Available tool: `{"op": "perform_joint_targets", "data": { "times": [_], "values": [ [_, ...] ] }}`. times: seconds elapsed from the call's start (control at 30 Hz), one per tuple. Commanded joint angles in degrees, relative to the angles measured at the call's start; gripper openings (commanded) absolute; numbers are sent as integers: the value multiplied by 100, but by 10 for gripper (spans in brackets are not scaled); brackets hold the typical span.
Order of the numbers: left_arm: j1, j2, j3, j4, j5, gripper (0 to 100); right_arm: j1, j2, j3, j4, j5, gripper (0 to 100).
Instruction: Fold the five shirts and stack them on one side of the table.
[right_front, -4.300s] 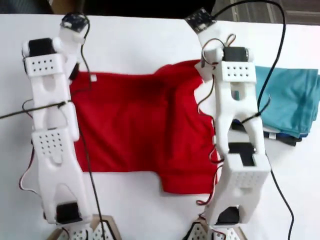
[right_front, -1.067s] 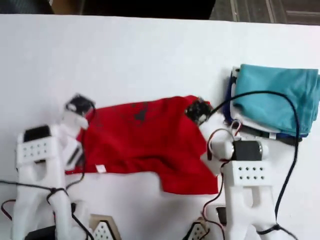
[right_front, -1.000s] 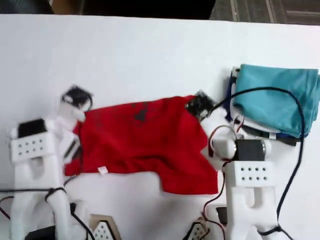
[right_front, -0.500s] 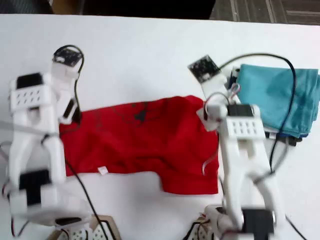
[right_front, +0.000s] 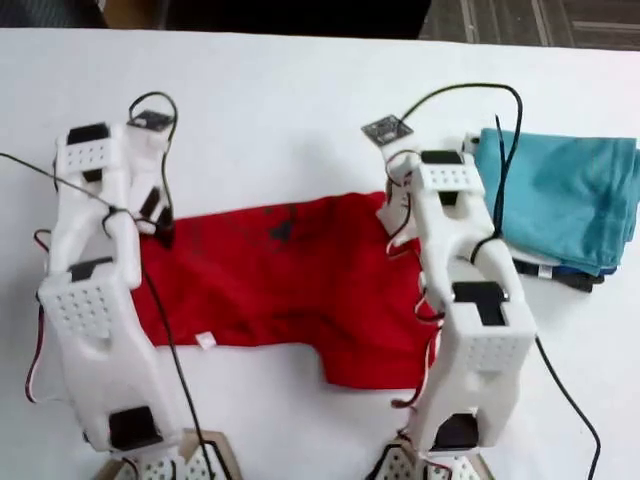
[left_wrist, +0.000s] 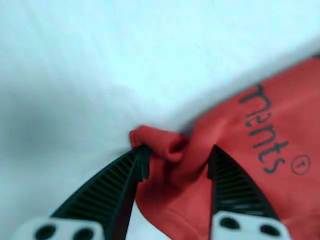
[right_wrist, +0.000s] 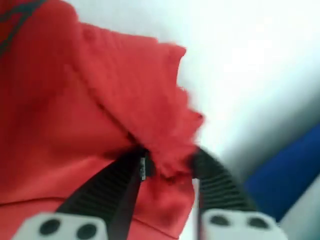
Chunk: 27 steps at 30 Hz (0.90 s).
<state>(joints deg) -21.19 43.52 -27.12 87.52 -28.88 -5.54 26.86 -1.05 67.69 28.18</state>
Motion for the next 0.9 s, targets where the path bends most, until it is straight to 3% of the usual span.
{"op": "perform_joint_targets", "data": {
  "times": [0.0,0.23,0.5,0.63,0.77,0.87],
  "values": [
    [35,360,-769,281,44,207,-13,22,-396,57,-26,36],
    [35,1424,-2519,914,237,90,-57,84,-1266,13,9,19],
    [18,2277,-4796,1415,334,111,-40,84,-1785,171,26,19],
    [0,2286,-5138,1442,334,196,-57,75,-1767,268,26,20],
    [-9,2268,-5112,1495,334,207,-57,-4,-1811,646,0,32],
    [-44,2022,-4998,1503,369,207,-57,-286,-1767,963,-9,154]
  ]
}}
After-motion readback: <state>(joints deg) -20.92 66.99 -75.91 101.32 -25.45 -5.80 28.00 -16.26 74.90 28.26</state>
